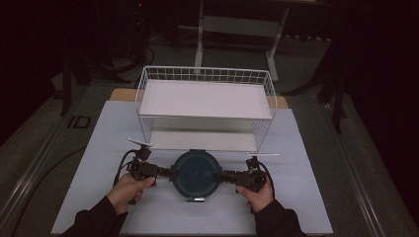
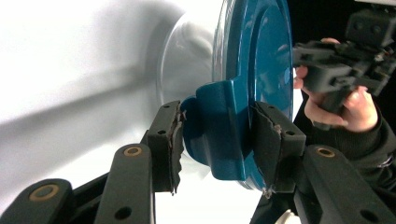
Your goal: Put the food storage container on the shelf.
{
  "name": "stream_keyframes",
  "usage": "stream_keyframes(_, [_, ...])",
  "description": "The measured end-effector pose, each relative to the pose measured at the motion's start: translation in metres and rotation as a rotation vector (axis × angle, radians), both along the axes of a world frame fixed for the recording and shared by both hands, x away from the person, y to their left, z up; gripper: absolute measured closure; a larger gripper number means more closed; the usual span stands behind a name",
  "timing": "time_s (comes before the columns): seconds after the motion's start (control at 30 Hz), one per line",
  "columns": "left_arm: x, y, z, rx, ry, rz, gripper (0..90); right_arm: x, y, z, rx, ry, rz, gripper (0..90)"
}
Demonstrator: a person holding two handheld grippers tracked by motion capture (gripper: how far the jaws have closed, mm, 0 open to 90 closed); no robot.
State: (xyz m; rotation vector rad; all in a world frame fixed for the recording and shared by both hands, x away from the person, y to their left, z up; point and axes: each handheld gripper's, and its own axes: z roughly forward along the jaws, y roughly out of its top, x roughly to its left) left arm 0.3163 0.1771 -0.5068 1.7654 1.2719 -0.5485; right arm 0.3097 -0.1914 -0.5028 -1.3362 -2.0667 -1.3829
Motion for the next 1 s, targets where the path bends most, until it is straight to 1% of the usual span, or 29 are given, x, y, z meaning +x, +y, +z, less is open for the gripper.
stream_keyframes(0.03, [0.0, 0.0, 0.0, 0.0, 0.0, 0.0, 55.4, 0.001, -0.001, -0.001, -0.008, 0.001, -0.003, 41.9])
stream_keyframes(0.07, [-0.002, -0.001, 0.001, 0.004, -0.018, -0.009, 55.5, 0.001, -0.002, -0.002, -0.002, 0.007, 0.0, 42.6])
stream_keyframes(0.1, [-0.002, -0.001, 0.001, 0.004, -0.018, -0.009, 55.6, 0.001, -0.002, -0.002, -0.002, 0.007, 0.0, 42.6])
stream_keyframes(0.13, [-0.003, -0.001, 0.002, 0.004, -0.033, -0.019, 55.8, 0.003, -0.004, -0.004, -0.004, 0.02, -0.002, 45.8])
stream_keyframes(0.17, [-0.003, -0.001, 0.002, 0.002, -0.038, -0.021, 56.0, 0.004, -0.004, -0.005, 0.001, 0.031, 0.005, 46.4])
stream_keyframes(0.23, [-0.004, -0.001, 0.002, 0.0, -0.042, -0.024, 56.2, 0.004, -0.004, -0.007, 0.008, 0.045, 0.015, 51.0])
stream_keyframes(0.3, [-0.004, -0.001, 0.002, -0.003, -0.045, -0.025, 56.3, 0.004, -0.004, -0.008, 0.007, 0.054, 0.02, 51.5])
stream_keyframes(0.33, [-0.005, -0.001, 0.002, -0.002, -0.05, -0.027, 56.4, 0.004, -0.004, -0.009, 0.025, 0.074, 0.032, 54.4])
stream_keyframes(0.43, [-0.007, -0.001, 0.003, -0.002, -0.056, -0.028, 56.5, 0.005, -0.004, -0.01, 0.035, 0.087, 0.036, 55.4])
stream_keyframes(0.47, [-0.008, -0.001, 0.003, -0.002, -0.058, -0.026, 56.6, 0.005, -0.005, -0.011, 0.05, 0.108, 0.033, 56.1])
stream_keyframes(0.57, [-0.009, -0.002, 0.003, 0.0, -0.064, -0.023, 56.5, 0.005, -0.005, -0.011, 0.052, 0.111, 0.034, 55.9])
stream_keyframes(0.63, [-0.011, -0.003, 0.004, 0.002, -0.068, -0.014, 56.4, 0.004, -0.004, -0.012, 0.044, 0.114, 0.026, 55.1])
stream_keyframes(0.67, [-0.011, -0.004, 0.004, 0.002, -0.067, -0.012, 56.3, 0.004, -0.005, -0.014, 0.055, 0.13, 0.022, 55.4])
stream_keyframes(0.7, [-0.011, -0.004, 0.004, 0.002, -0.067, -0.012, 56.3, 0.004, -0.005, -0.014, 0.055, 0.13, 0.022, 55.4])
stream_keyframes(0.77, [-0.012, -0.004, 0.003, 0.018, -0.065, -0.014, 55.6, 0.003, -0.004, -0.013, 0.058, 0.132, 0.016, 55.7])
stream_keyframes(0.8, [-0.012, -0.004, 0.003, 0.018, -0.065, -0.014, 55.2, 0.002, -0.003, -0.013, 0.063, 0.133, 0.019, 55.9])
stream_keyframes(0.83, [-0.012, -0.003, 0.003, 0.014, -0.056, -0.012, 55.2, 0.001, -0.003, -0.014, 0.074, 0.134, 0.013, 56.1])
stream_keyframes(0.87, [-0.013, -0.003, 0.003, 0.016, -0.05, -0.003, 55.3, 0.001, -0.003, -0.015, 0.083, 0.14, 0.013, 56.2])
stream_keyframes(0.97, [-0.015, -0.004, 0.004, 0.026, -0.056, 0.01, 55.4, 0.0, -0.003, -0.016, 0.085, 0.129, 0.004, 56.2])
stream_keyframes(1.0, [-0.018, -0.004, 0.005, 0.024, -0.054, 0.028, 55.6, -0.003, -0.003, -0.014, 0.079, 0.122, 0.007, 56.6])
